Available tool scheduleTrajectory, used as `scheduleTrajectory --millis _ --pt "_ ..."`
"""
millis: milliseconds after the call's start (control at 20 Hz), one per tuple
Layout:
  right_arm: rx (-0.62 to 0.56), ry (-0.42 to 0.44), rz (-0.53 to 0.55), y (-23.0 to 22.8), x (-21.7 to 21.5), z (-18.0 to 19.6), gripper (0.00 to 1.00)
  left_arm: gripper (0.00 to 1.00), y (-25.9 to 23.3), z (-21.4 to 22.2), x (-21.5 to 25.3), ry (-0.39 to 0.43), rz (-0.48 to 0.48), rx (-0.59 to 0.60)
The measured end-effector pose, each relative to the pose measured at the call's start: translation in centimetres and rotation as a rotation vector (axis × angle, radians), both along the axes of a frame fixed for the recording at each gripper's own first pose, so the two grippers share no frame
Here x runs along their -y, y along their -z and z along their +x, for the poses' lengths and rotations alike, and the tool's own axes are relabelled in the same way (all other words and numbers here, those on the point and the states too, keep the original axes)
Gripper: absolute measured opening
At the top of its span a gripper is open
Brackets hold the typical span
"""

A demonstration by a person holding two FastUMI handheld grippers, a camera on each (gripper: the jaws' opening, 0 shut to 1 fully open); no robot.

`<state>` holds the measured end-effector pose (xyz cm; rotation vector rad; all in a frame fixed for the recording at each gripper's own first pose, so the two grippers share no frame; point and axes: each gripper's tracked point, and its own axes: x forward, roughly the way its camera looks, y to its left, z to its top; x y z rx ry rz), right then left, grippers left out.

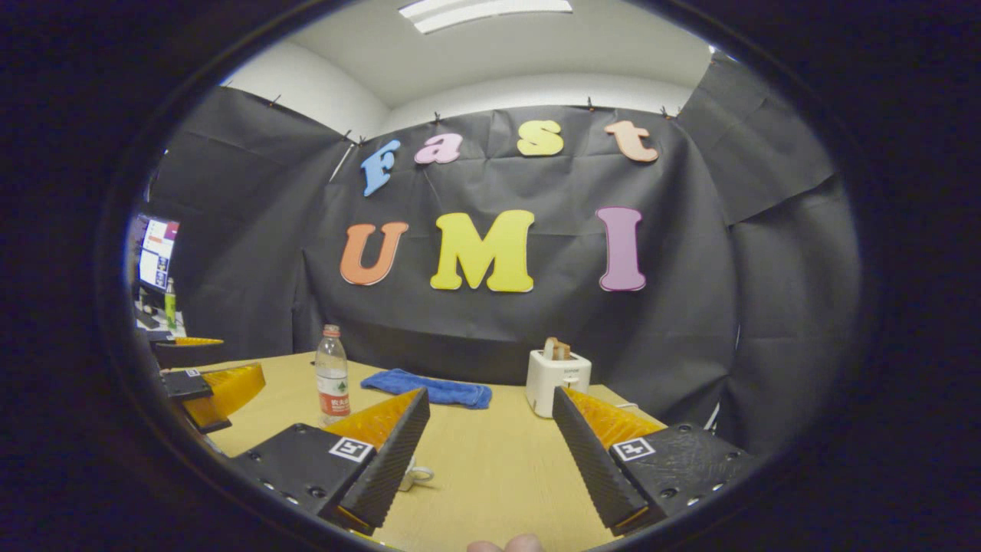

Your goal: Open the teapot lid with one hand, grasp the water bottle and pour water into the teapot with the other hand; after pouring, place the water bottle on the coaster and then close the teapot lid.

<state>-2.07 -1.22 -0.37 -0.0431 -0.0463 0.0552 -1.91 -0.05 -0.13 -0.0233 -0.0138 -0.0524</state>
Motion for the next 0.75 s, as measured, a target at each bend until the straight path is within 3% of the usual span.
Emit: scheduleTrajectory --millis 200,750 --pt "0.038 0.036 0.035 -1.3 0.3 -1.9 0.97 1.00 -2.2 -1.1 -0.1 0.001 0.005 0.062" --pt "0.022 0.035 0.031 -1.2 -0.6 -1.6 0.98 0.99 -1.9 -1.1 -1.3 -0.019 -0.004 0.036"
